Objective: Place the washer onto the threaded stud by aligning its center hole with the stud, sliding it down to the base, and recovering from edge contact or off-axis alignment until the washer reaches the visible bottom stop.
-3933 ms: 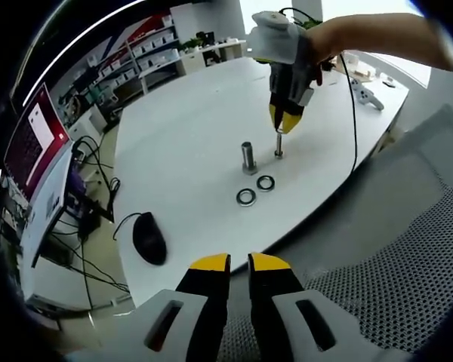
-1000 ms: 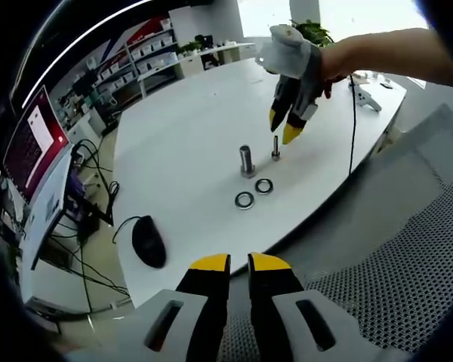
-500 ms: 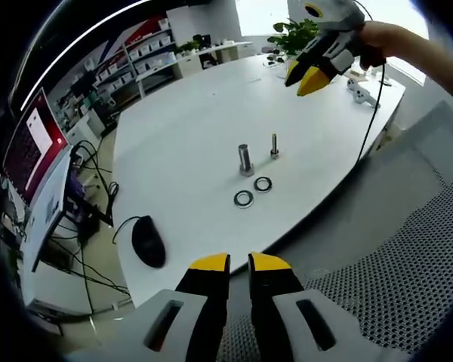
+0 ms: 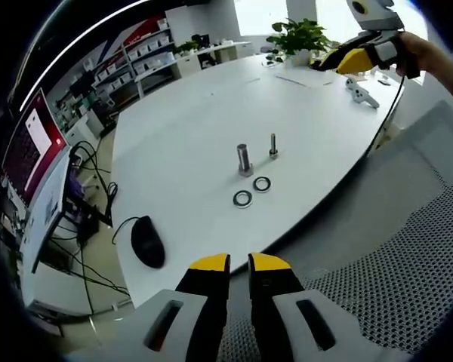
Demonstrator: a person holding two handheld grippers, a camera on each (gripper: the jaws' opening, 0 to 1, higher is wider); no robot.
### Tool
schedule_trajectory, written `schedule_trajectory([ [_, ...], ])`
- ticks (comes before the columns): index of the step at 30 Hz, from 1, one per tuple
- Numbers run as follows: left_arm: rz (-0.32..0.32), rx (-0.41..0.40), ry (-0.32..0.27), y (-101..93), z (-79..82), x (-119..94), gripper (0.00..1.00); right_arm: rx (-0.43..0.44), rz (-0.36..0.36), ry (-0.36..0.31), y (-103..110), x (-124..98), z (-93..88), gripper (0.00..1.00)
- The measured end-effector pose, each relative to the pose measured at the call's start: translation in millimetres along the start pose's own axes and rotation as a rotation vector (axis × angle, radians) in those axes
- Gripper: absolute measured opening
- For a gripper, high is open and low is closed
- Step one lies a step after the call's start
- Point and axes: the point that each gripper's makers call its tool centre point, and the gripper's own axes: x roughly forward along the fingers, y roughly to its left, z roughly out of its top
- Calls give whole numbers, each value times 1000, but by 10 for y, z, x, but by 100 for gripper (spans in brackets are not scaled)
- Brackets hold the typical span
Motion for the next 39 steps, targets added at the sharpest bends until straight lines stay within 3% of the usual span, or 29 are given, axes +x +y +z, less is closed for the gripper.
schedule_trajectory([
  [11,7,-5,-10,12,14,-8,7,-4,0,5,289,-55,-209,30],
  [17,16,-11,-16,21,18,-23,7,16,-3,26,326,-7,-345,30],
  [39,18,-6,-12,21,7,-22,7,41,8,32,336,2,-470,30],
])
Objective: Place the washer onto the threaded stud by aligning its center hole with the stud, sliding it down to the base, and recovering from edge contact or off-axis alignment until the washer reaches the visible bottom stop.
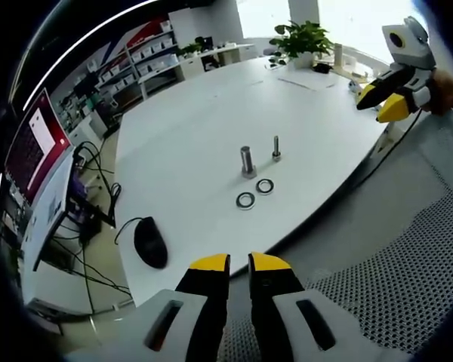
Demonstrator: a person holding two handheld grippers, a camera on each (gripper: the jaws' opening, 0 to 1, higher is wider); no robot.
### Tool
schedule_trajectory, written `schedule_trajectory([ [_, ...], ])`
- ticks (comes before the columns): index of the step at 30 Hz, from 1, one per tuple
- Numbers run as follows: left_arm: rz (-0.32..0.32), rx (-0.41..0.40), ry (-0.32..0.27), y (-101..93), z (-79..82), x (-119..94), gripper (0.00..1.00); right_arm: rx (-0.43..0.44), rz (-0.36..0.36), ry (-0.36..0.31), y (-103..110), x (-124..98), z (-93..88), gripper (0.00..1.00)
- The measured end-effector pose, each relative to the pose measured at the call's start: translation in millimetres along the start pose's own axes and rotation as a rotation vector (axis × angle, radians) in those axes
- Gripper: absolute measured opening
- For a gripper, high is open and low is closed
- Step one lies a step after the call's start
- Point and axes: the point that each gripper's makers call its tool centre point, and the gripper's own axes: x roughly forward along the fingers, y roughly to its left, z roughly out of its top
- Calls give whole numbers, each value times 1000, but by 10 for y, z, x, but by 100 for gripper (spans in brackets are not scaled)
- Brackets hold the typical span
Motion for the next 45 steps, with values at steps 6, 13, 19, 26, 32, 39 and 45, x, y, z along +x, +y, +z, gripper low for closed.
schedule_trajectory([
  [6,0,0,0,5,1,7,7,6,15,24,-1,13,-42,30],
  [13,4,-2,-3,15,8,11,7,8,26,48,0,38,-98,31],
  [19,2,0,3,8,-1,2,8,-42,35,66,-102,39,-3,32],
  [26,-5,7,7,-17,-6,-16,9,-159,66,131,-164,129,119,32],
  [32,-2,4,0,-12,2,-22,9,-229,89,188,-182,249,208,32],
  [39,2,-1,-7,3,3,-18,9,-293,113,254,-203,435,245,33],
  [45,3,-3,-9,12,3,-15,9,-357,142,322,-240,606,211,33],
])
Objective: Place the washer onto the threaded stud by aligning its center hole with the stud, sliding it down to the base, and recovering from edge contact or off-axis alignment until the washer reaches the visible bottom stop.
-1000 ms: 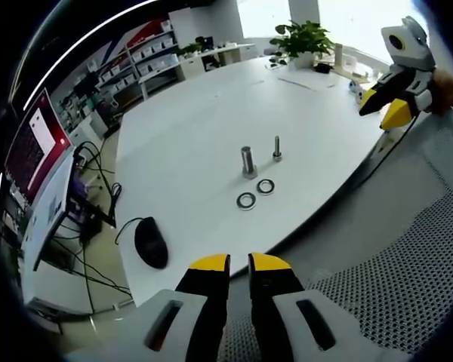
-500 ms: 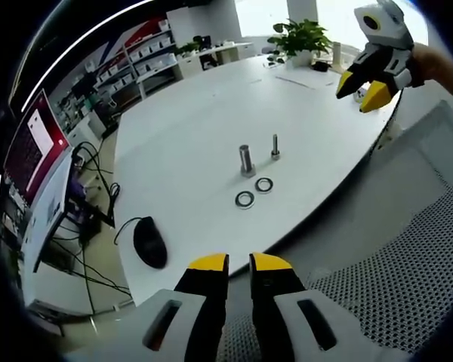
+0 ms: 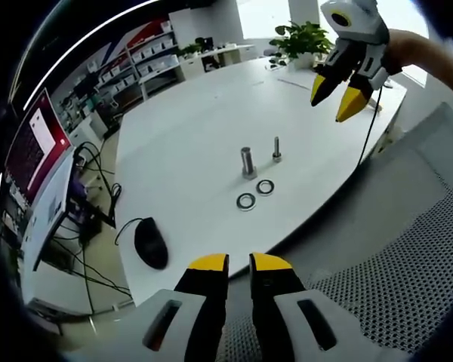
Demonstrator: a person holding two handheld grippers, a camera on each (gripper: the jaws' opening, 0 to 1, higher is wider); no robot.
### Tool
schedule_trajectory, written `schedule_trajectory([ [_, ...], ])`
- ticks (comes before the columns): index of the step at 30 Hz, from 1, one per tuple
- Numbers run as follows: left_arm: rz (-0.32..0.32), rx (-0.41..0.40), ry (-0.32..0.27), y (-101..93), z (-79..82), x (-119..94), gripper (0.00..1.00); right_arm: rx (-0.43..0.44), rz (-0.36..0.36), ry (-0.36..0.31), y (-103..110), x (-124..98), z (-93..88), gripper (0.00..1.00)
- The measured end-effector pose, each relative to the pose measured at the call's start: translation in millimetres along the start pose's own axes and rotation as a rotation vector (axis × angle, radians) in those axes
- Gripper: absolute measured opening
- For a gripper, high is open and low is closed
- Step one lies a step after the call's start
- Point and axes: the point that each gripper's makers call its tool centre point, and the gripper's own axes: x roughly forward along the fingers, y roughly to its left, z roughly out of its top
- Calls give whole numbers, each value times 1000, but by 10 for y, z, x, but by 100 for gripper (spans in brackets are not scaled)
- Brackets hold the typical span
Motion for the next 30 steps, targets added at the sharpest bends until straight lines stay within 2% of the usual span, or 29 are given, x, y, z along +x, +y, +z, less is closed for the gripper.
schedule_trajectory([
  [5,3,-1,-4,10,2,0,9,-95,35,90,-98,285,-19,33],
  [13,3,2,-18,4,23,-1,9,-166,64,175,-96,741,-19,33],
  [20,8,1,-26,9,37,-3,9,-212,54,263,-185,1139,-153,33],
  [30,19,2,-41,24,63,-13,9,-232,29,339,-314,1422,-310,32],
])
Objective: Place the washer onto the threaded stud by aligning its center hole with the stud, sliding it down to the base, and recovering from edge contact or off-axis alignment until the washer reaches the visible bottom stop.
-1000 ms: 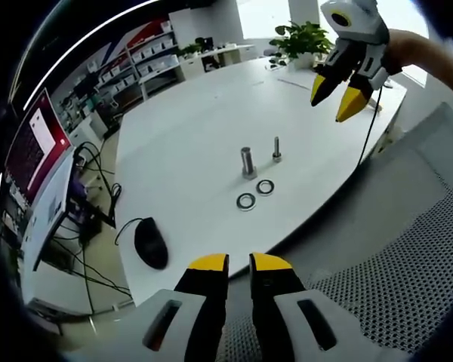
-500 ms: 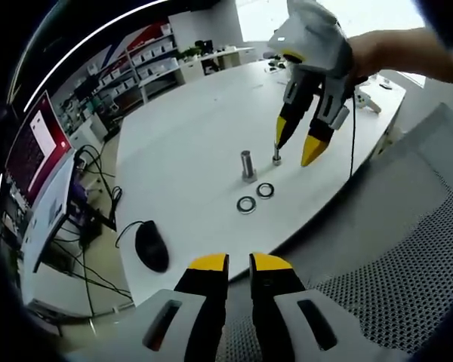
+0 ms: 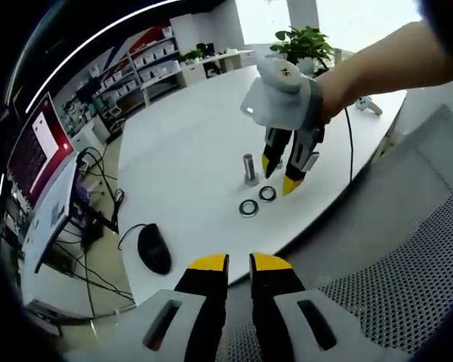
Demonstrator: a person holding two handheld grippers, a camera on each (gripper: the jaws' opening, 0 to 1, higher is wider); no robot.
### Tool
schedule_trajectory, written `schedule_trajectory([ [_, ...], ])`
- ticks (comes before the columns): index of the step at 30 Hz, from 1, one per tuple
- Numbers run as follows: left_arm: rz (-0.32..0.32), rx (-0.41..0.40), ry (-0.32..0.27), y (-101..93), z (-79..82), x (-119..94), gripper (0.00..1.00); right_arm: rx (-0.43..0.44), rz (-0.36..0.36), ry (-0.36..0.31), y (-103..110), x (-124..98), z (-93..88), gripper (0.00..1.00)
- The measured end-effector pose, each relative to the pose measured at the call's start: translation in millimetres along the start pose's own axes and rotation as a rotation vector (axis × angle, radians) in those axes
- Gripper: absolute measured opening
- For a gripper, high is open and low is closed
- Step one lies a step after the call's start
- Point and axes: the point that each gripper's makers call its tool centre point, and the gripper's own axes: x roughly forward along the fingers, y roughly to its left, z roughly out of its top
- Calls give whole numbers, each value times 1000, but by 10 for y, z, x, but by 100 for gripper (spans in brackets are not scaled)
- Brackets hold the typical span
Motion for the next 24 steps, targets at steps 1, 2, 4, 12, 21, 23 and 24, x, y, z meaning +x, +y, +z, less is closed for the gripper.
schedule_trajectory([
  [1,0,-2,-1,2,1,4,9,-3,-1,4,-5,23,1,32],
  [2,-1,-2,3,1,-5,7,9,-3,-2,5,-8,31,1,33],
  [4,-2,0,6,-1,-8,7,9,-2,-1,12,-17,71,-2,33],
  [12,0,-3,6,3,-10,6,9,-31,-9,43,-23,183,-15,33],
  [21,7,-7,11,15,-21,1,10,-9,-7,39,-38,181,26,31],
  [23,7,-6,15,18,-25,3,10,-7,-9,42,-42,180,27,31],
  [24,9,-8,16,19,-28,0,10,-6,-10,45,-43,180,26,30],
])
